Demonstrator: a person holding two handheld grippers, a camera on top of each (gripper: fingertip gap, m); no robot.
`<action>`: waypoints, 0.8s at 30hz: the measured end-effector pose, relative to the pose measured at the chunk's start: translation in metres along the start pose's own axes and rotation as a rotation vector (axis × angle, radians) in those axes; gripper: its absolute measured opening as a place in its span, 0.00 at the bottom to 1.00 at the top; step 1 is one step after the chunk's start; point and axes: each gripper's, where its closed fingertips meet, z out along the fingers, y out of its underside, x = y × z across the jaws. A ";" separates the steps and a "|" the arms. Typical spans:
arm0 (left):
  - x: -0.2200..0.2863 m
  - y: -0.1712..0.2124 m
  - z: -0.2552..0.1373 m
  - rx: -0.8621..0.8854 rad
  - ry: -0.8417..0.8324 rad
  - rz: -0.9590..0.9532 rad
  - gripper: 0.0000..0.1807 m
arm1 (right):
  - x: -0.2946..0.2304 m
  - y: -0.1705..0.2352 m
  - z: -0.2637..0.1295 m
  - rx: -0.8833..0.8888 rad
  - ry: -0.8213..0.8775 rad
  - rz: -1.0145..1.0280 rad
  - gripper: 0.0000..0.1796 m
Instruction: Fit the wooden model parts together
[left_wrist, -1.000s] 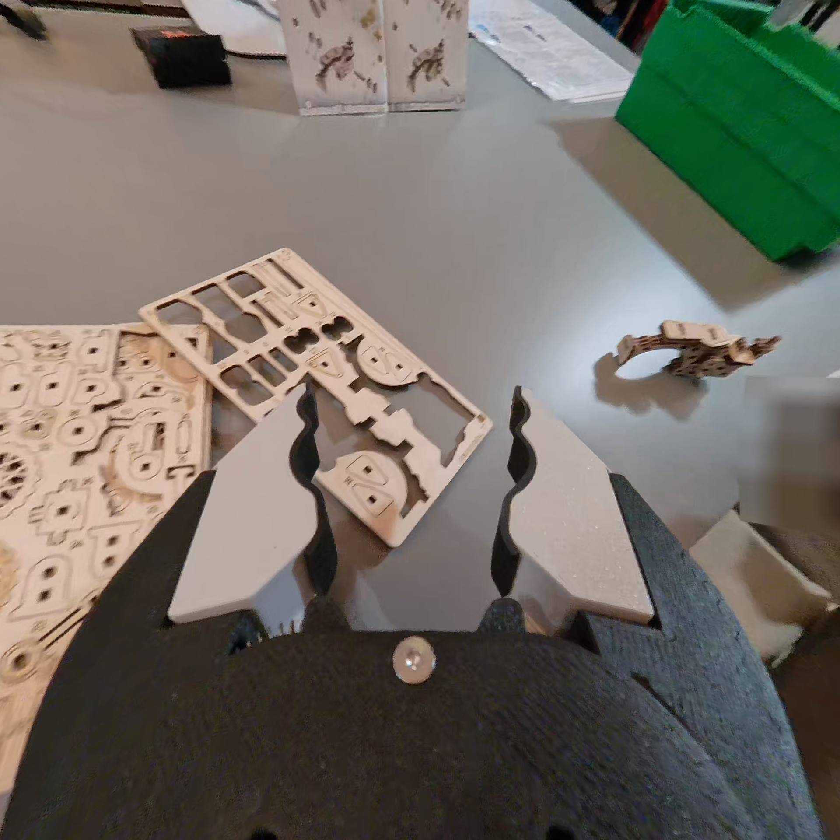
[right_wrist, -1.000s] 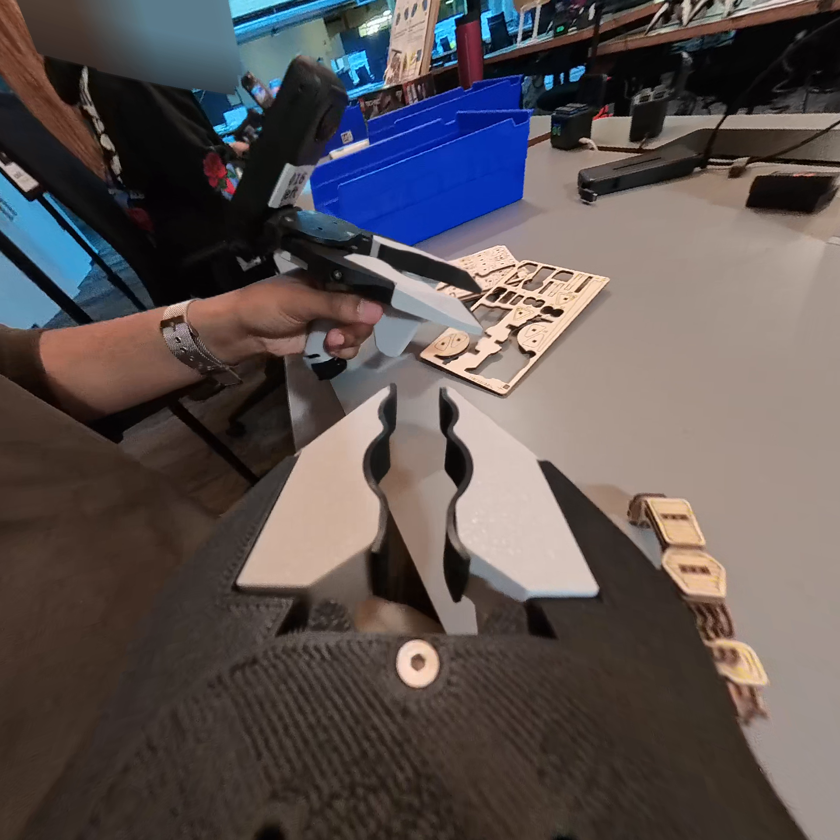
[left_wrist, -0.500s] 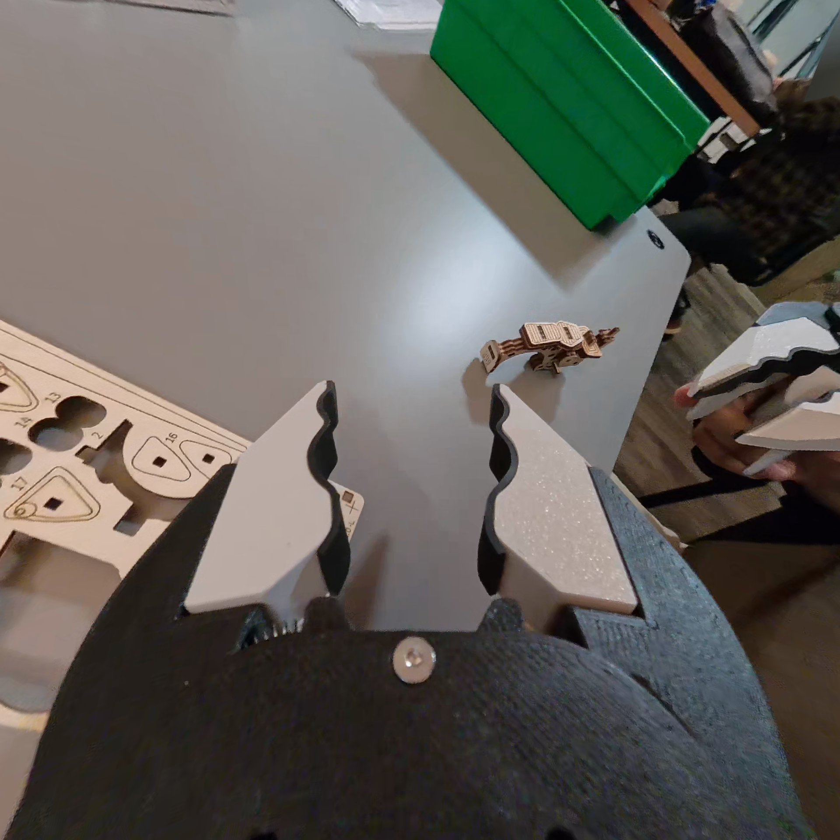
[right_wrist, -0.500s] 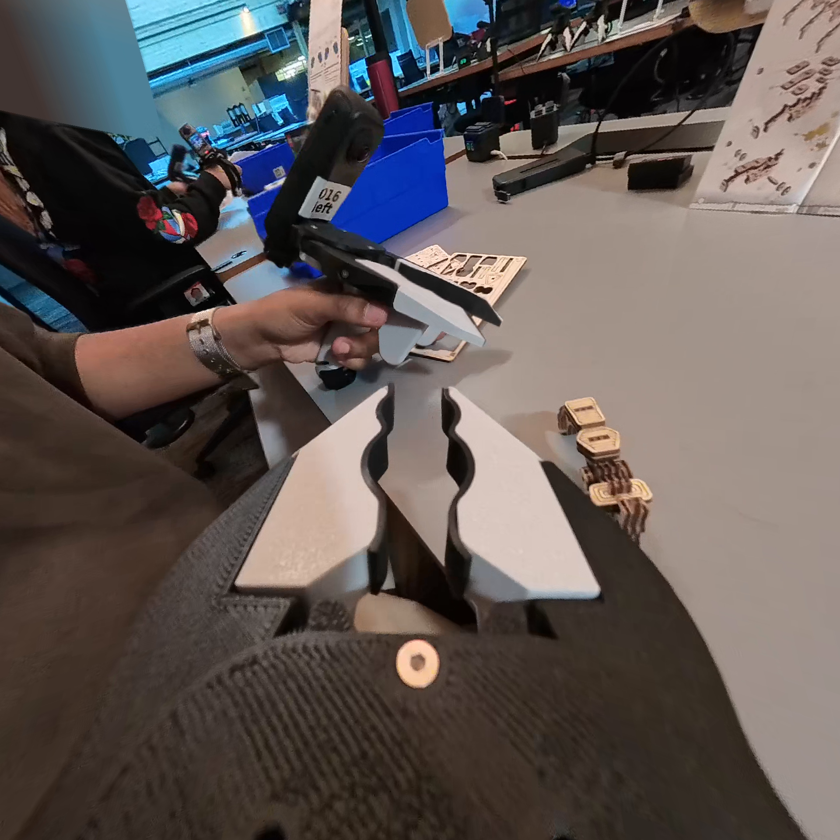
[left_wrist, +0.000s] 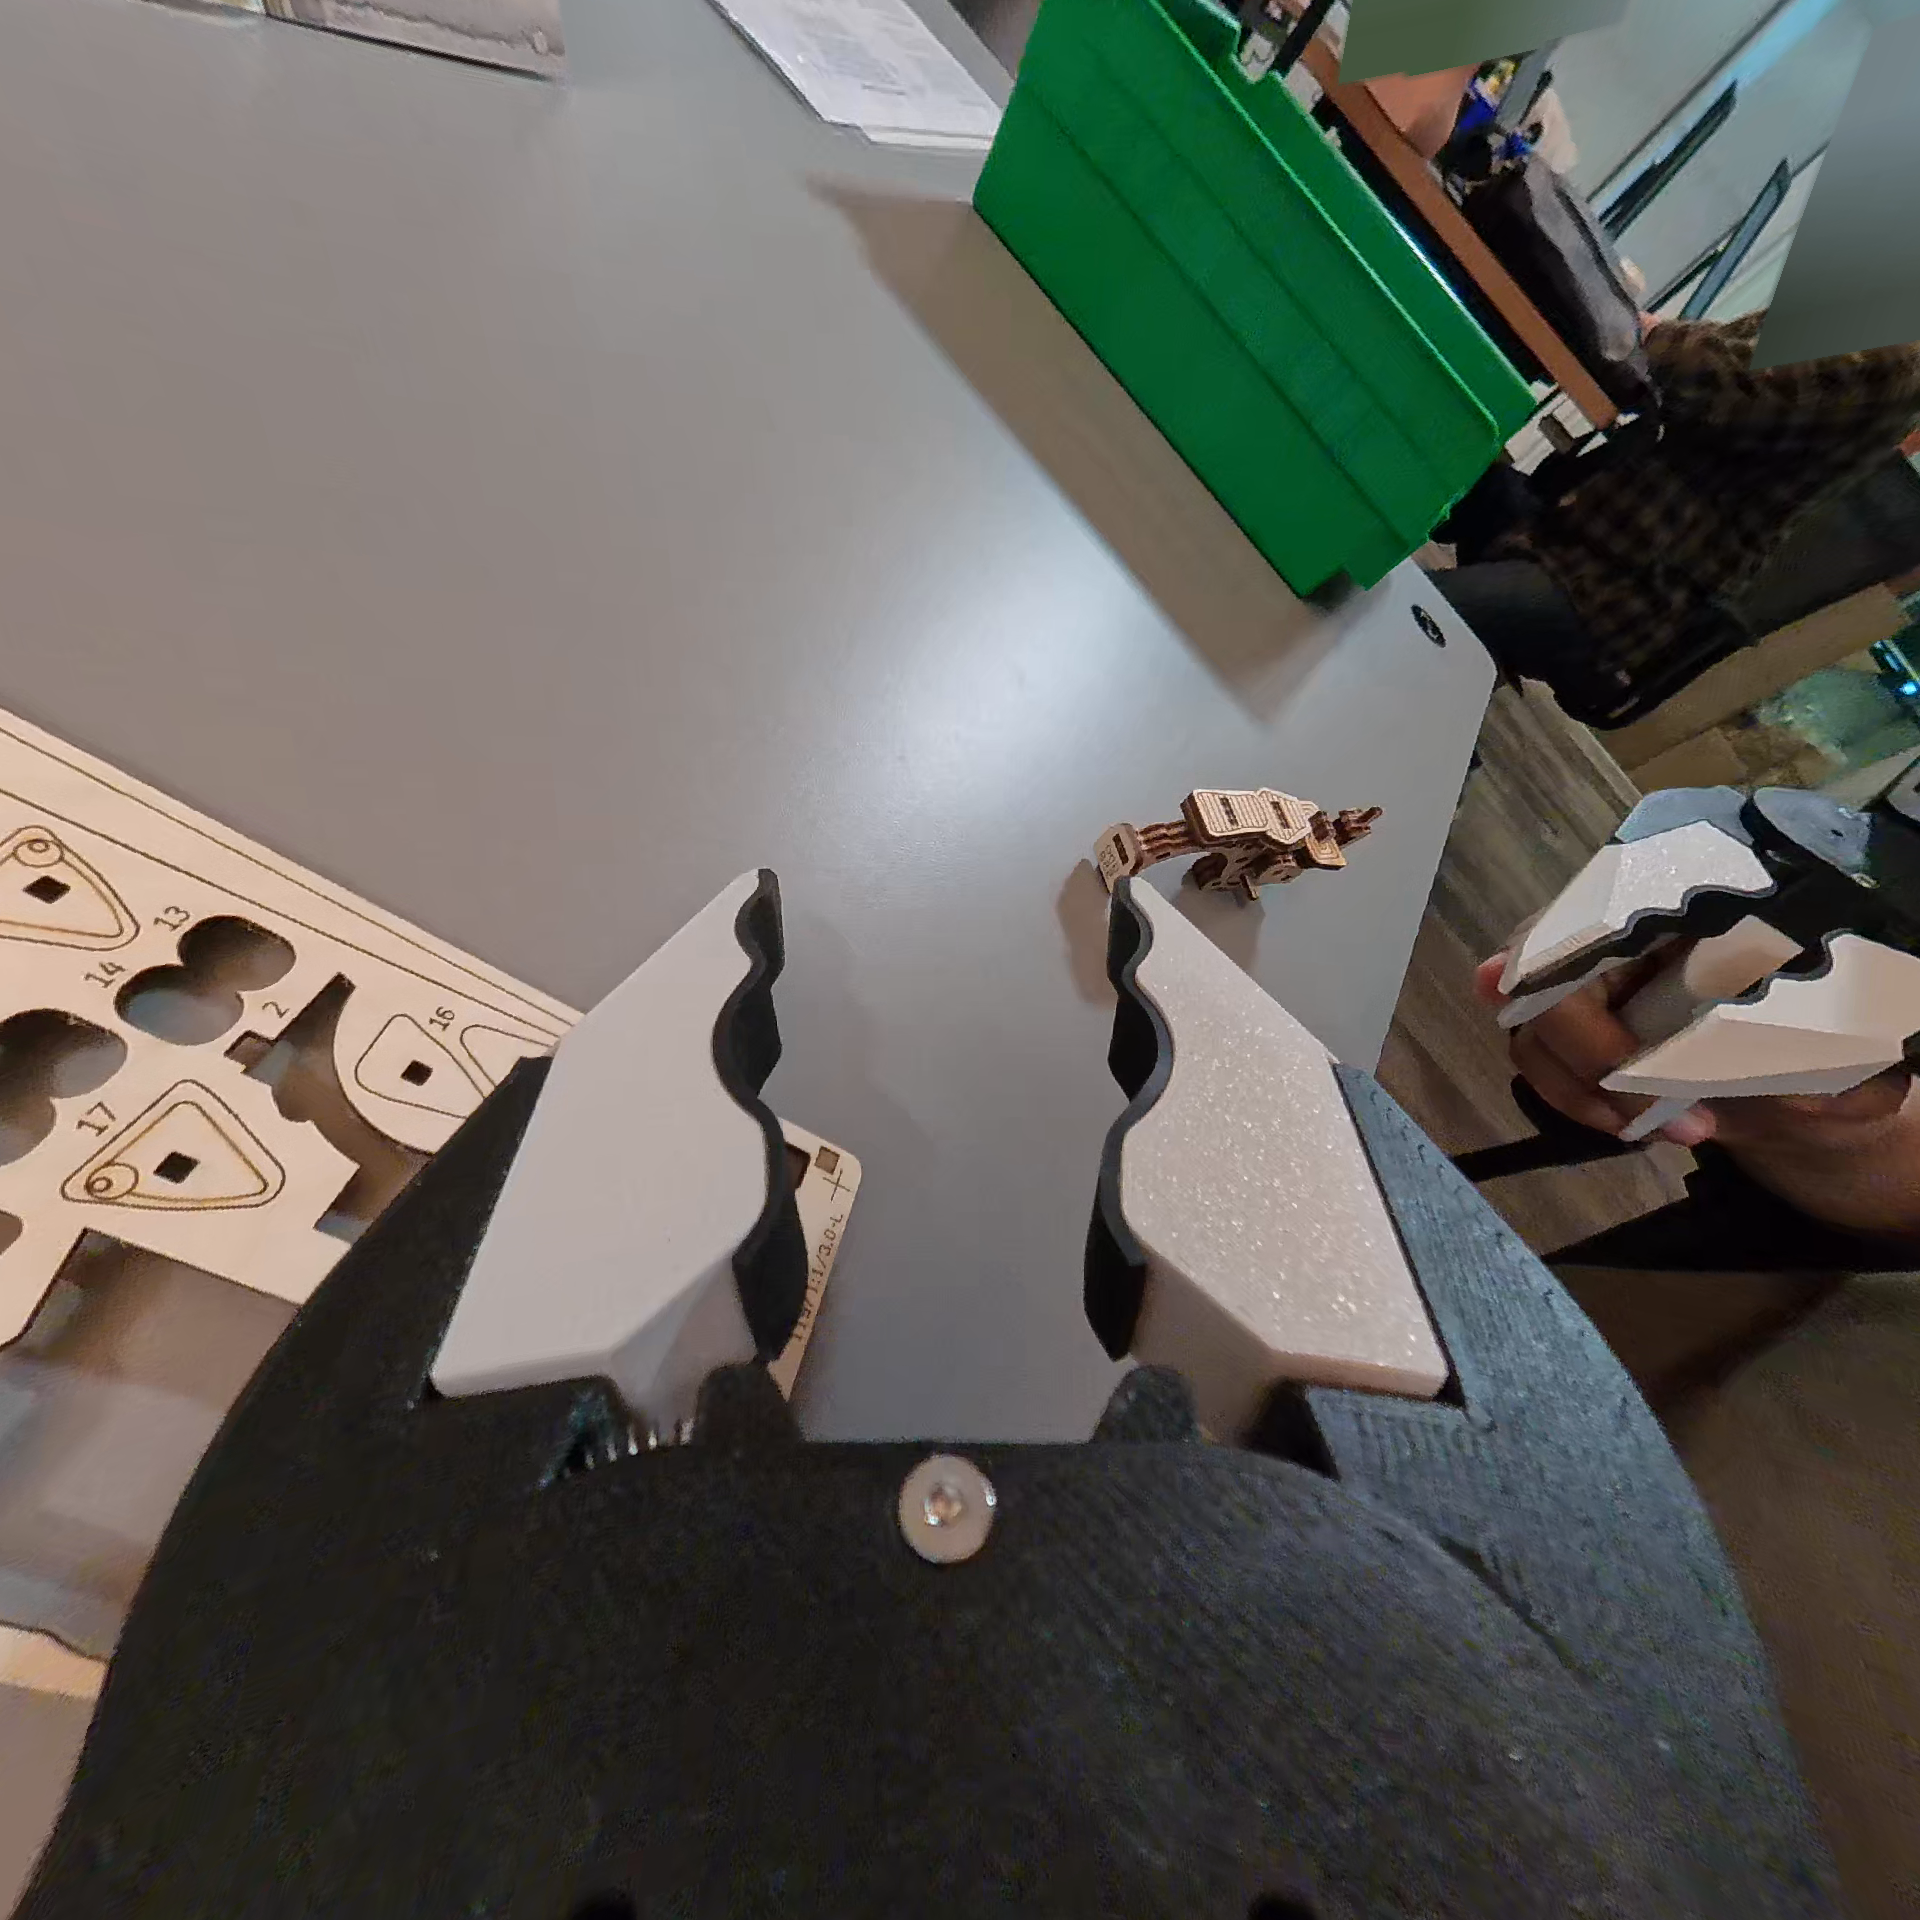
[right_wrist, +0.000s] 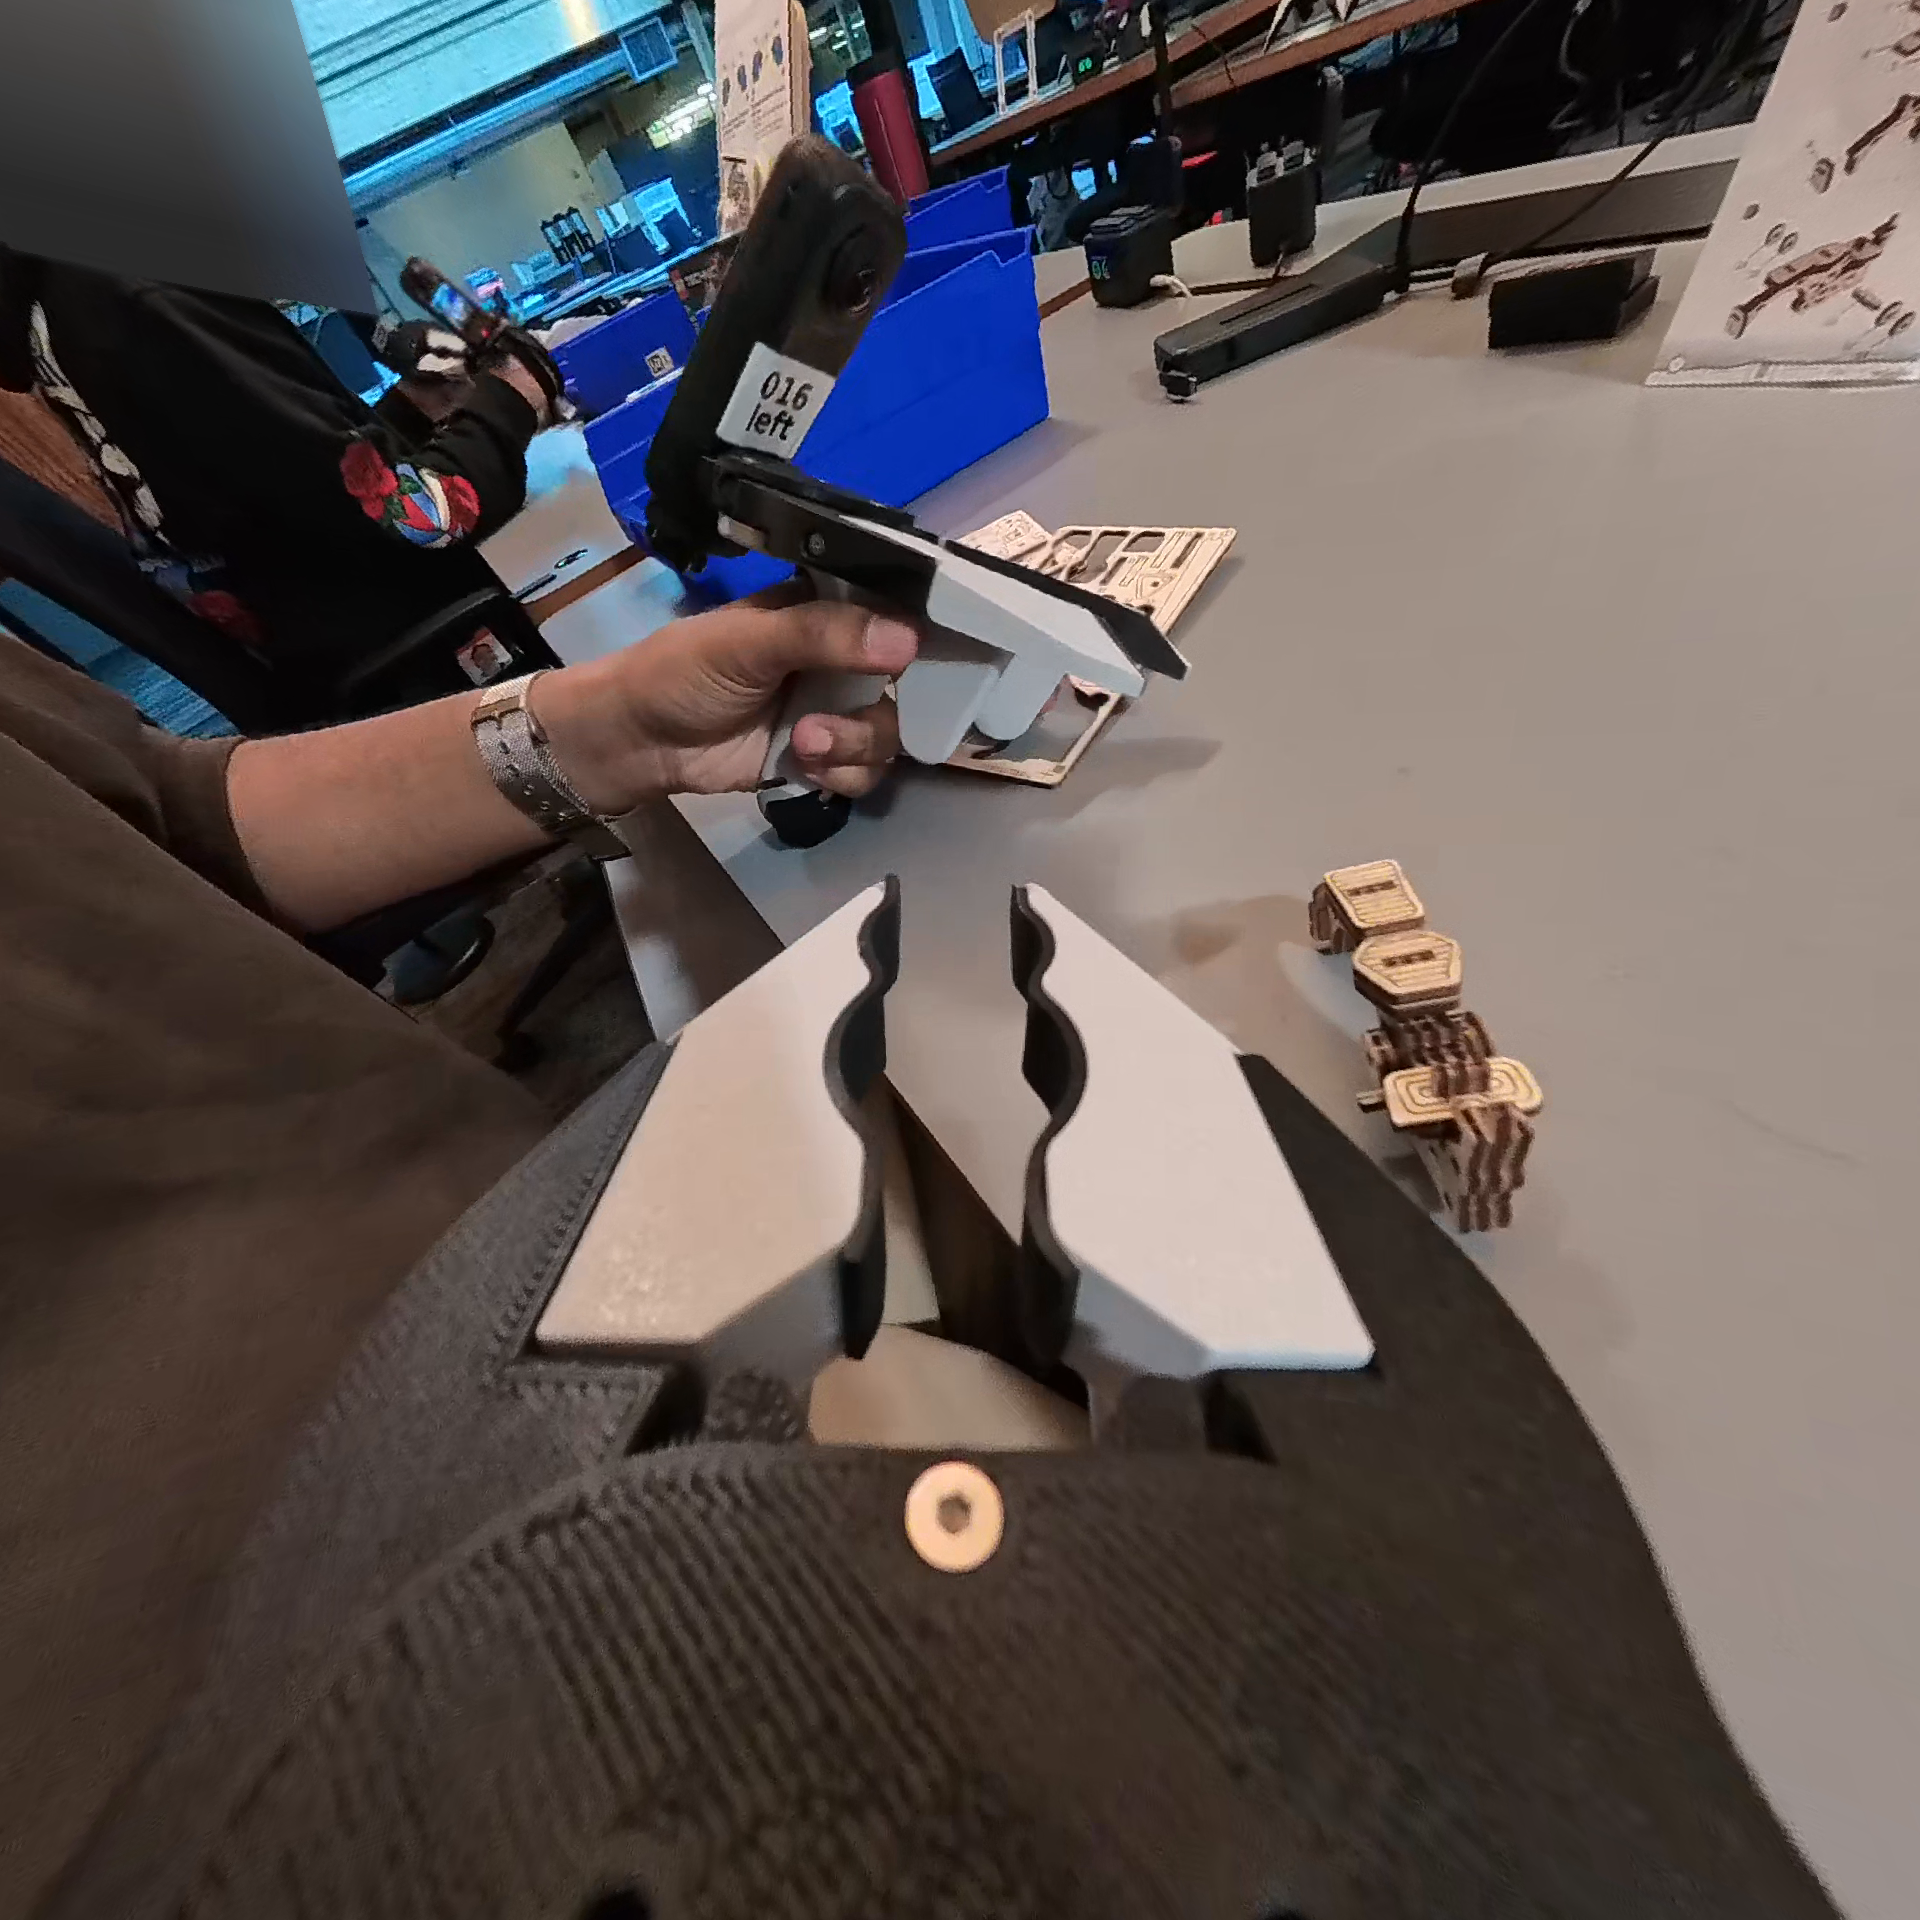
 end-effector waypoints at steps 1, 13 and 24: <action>0.000 0.000 -0.001 0.007 -0.003 0.005 0.34 | 0.000 0.000 0.001 -0.002 -0.003 -0.003 0.11; 0.000 0.003 -0.011 0.028 -0.008 -0.007 0.34 | -0.004 0.002 0.011 -0.035 -0.037 -0.035 0.11; 0.001 0.003 -0.011 0.023 -0.035 0.036 0.39 | -0.002 0.003 0.012 -0.042 -0.035 -0.041 0.11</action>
